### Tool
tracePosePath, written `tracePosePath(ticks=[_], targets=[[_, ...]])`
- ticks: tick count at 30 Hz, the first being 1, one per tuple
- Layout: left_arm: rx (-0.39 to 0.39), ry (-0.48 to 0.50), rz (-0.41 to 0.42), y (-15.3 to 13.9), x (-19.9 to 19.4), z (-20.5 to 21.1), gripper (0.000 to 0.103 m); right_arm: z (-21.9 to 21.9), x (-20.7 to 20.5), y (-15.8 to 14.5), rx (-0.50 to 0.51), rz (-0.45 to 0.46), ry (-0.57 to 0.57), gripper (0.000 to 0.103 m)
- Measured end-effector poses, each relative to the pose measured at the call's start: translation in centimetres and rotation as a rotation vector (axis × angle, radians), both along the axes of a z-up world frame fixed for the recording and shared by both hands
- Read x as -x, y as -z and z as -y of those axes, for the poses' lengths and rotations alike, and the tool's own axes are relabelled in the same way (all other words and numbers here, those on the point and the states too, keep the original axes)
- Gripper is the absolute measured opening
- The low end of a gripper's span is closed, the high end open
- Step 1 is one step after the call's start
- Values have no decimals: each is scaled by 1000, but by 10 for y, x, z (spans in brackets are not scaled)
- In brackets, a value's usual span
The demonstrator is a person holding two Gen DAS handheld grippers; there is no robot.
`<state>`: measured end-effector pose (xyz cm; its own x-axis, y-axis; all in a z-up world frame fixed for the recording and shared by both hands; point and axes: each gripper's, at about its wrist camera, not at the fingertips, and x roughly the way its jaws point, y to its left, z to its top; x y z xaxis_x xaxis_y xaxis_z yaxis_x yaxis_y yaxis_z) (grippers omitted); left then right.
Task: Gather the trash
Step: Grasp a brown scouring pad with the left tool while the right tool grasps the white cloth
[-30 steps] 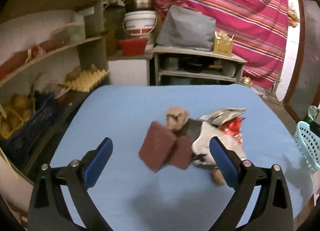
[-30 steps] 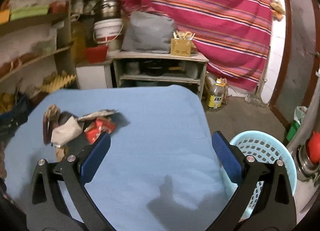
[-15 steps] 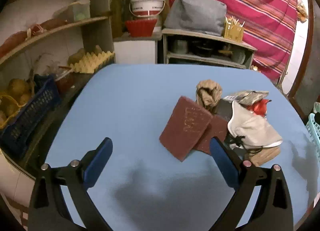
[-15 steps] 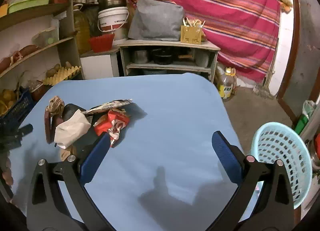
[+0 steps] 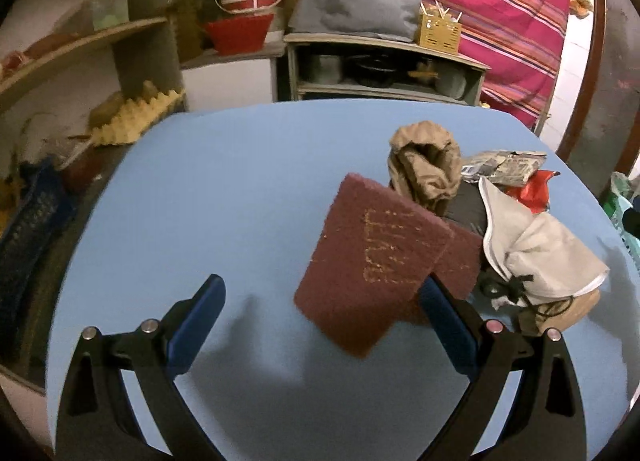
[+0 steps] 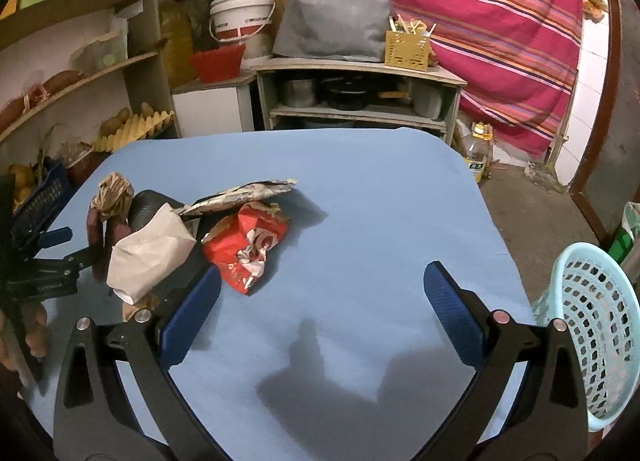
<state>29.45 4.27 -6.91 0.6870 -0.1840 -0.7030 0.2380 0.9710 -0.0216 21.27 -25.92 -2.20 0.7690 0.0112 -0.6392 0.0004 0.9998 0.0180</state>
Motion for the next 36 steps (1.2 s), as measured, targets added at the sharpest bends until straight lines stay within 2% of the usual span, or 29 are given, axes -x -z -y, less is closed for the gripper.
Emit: tracePosePath(ticks=[3, 6, 8, 12, 13, 16, 18, 22, 26, 30, 33, 35, 36], targets=[[27, -4, -19, 5, -6, -2, 95, -6, -5, 2, 1, -6, -11, 99], [56, -33, 1, 0, -4, -8, 94, -14, -8, 4, 6, -8, -25, 99], [63, -47, 6, -4, -2, -10, 87, -19, -9, 5, 3, -9, -37, 99], [99, -31, 5, -12, 2, -17, 66, -30, -12, 5, -4, -8, -61, 99], [95, -28, 2, -12, 2, -17, 53, -34, -13, 5, -6, -7, -69, 99], [97, -2, -42, -5, -2, -17, 27, -44, -15, 4, -8, -6, -89, 99], [95, -2, -38, -3, -2, -17, 25, -50, -16, 4, -6, -5, -101, 99], [107, 13, -15, -10, 3, -17, 16, -58, -19, 3, -6, -4, -110, 99], [75, 6, 22, -17, 10, -16, 15, -67, -28, 6, -25, -14, -119, 99], [34, -6, 42, -20, 15, -15, 15, -80, -39, 18, -27, -65, -143, 98], [15, -18, 50, -22, 19, -18, 15, -89, -42, 26, -45, -99, -179, 85], [10, -28, 53, -25, 21, -22, 15, -94, -40, 28, -51, -103, -205, 68], [7, -31, 55, -25, 22, -23, 15, -96, -40, 28, -50, -99, -218, 63]])
